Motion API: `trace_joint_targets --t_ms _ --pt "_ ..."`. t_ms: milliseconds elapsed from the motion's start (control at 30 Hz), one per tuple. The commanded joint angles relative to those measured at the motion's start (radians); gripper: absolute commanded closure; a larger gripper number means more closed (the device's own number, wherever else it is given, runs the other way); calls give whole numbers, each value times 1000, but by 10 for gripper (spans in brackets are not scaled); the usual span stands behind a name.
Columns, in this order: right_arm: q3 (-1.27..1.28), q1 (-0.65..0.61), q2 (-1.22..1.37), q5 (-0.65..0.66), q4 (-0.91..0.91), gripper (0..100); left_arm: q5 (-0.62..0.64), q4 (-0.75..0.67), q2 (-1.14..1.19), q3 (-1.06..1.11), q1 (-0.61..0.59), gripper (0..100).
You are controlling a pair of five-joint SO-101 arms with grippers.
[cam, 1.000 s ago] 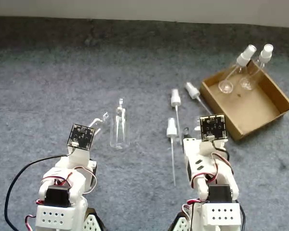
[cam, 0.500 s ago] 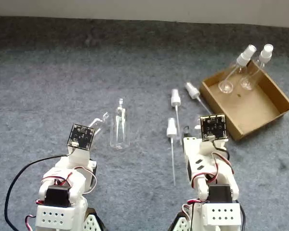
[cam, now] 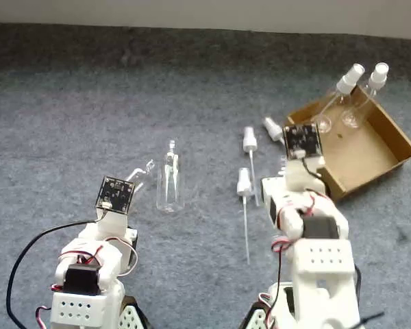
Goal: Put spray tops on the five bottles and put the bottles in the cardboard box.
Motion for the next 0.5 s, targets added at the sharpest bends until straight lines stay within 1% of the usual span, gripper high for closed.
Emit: trace_joint_targets --t_ms 0,133,300,467 --pt "-156 1 226 9 -1 950 -11 3 -5 21 -1 995" --pt "-262 12 427 9 -1 950 -11 3 -5 21 -1 995" --pt "-381 58 636 14 -1 950 -11 3 -5 21 -1 995" --pt "-489 59 811 15 1 949 -11 3 -5 21 -1 995"
